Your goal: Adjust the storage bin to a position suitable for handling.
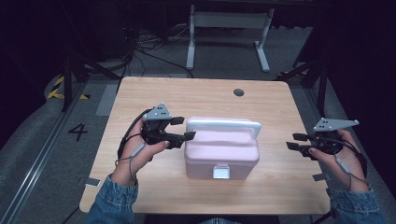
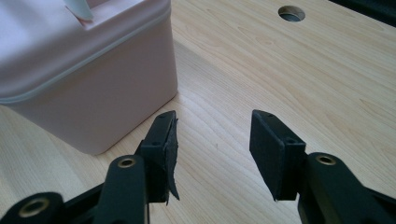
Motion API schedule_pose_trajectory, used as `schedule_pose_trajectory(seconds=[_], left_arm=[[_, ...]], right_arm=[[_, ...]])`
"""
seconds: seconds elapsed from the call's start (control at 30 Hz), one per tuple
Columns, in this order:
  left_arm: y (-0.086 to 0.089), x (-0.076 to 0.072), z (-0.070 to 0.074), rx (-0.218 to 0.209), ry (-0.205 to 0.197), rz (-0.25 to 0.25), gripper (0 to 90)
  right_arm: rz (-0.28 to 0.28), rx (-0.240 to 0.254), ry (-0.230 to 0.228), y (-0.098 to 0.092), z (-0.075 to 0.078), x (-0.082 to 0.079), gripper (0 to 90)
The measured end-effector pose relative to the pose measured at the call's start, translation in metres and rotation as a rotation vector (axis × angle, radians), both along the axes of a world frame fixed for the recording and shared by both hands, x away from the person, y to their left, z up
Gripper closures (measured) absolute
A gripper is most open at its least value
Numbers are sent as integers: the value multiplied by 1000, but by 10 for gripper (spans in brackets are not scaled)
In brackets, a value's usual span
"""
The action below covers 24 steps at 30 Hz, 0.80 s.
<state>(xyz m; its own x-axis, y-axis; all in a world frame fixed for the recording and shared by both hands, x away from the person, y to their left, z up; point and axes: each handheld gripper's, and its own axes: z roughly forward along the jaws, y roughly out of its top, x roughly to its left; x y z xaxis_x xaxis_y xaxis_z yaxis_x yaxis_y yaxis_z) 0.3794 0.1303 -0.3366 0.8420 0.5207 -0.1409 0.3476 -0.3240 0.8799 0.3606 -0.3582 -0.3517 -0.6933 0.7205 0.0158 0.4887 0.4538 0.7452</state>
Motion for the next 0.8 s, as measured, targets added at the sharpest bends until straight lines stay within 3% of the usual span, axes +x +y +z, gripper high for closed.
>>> schedule_pose_trajectory(seconds=[0.2,0.3,0.53,0.7,0.8], left_arm=[[-8,1,-1,-17,-46,2,445],[-11,2,-3,-35,-45,3,514],[-20,1,-5,-11,-52,11,590],[-27,0,-8,-19,-54,35,626],[-30,-2,-7,-3,-78,61,675]], right_arm=[[-2,-1,-5,-1,1,-1,521],[-6,2,-13,-2,1,-2,521],[-5,2,-7,-2,1,-2,522],[-3,-2,-10,-1,0,-2,521],[-4,-1,-7,-1,0,-2,521]])
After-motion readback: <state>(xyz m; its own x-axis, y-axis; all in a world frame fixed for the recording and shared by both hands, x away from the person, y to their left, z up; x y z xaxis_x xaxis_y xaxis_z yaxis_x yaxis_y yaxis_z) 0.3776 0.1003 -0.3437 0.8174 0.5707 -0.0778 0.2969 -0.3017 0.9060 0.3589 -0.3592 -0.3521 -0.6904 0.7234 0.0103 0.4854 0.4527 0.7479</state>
